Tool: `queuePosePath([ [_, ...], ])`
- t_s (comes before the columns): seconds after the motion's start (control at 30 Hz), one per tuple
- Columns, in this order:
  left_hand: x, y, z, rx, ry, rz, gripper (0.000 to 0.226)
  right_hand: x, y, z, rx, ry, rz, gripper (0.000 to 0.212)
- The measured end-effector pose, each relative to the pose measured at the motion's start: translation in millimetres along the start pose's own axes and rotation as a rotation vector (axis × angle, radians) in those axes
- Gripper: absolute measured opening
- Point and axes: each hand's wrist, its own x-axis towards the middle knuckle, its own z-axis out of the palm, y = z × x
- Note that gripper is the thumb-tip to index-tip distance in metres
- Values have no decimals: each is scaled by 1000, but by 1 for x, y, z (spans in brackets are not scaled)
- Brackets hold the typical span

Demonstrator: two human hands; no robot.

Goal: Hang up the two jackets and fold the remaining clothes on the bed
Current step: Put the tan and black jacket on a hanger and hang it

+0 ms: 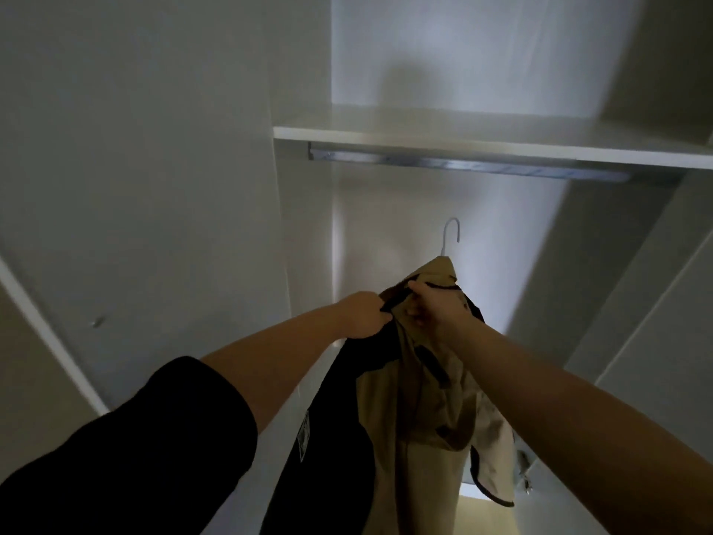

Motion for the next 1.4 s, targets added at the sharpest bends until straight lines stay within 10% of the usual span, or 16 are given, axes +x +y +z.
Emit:
queuePosePath([
  [0.37,102,-14,-44,-309,420,-194,39,107,-27,-13,-219,-271,63,44],
  [0.8,190,-70,-116,-384,680,-211,46,209,-89,60,-167,-117,-171,44],
  [1.4,221,-153,-93,-209,418,-351,32,260,-54,89,-552,-53,-288,24],
])
